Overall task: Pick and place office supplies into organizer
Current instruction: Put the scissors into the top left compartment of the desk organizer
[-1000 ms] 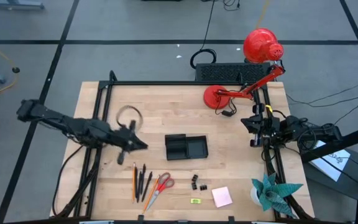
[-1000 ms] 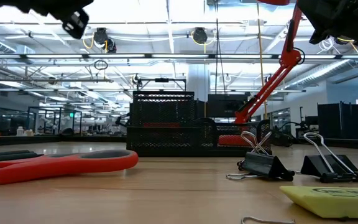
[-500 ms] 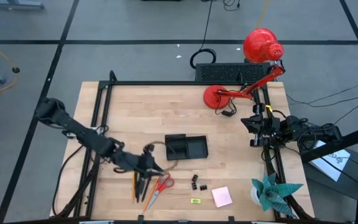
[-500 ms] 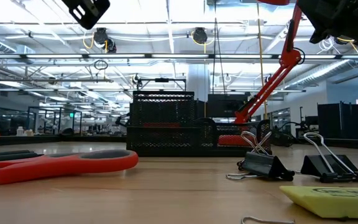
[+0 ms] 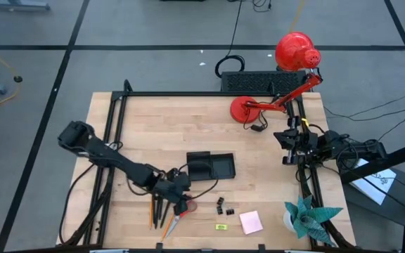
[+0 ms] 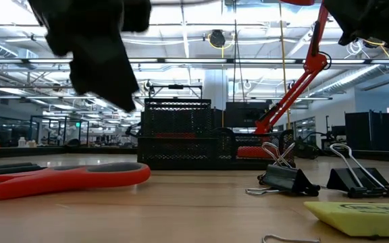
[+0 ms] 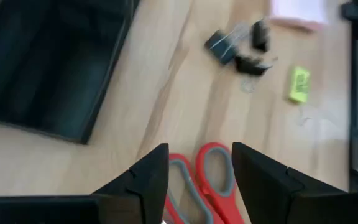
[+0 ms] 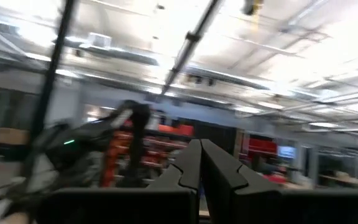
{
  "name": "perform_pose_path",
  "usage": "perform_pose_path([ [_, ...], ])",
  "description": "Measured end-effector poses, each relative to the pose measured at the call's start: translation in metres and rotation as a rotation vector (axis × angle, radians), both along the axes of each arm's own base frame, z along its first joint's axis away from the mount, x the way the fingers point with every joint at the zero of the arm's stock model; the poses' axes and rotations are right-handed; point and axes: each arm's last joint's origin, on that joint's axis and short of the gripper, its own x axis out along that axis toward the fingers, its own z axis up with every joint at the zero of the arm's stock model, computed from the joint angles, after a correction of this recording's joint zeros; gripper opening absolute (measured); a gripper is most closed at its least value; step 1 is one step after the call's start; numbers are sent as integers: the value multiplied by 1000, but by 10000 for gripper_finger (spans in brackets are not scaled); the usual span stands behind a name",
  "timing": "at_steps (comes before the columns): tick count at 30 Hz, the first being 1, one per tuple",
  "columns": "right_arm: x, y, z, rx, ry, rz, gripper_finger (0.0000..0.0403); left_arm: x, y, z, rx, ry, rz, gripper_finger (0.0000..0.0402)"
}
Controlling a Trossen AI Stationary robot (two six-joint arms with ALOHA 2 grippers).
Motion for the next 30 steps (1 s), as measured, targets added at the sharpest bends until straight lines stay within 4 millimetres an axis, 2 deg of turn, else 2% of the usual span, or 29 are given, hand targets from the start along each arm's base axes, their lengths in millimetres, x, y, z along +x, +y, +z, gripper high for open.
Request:
perform_pose_path([
  [5, 0, -5, -3, 104, 21, -147, 4, 11, -4, -17, -92, 19, 12, 182],
  [11, 1, -5, -5, 122, 40, -133, 4, 12, -8, -19, -192, 23, 101, 187],
  [21, 1, -2, -4, 126, 39, -98, 4, 8, -15, -17, -220, 77, 69, 266],
  [30, 1, -1, -4, 148, 34, -81, 4, 15, -11, -1, -137, 142, -11, 241],
])
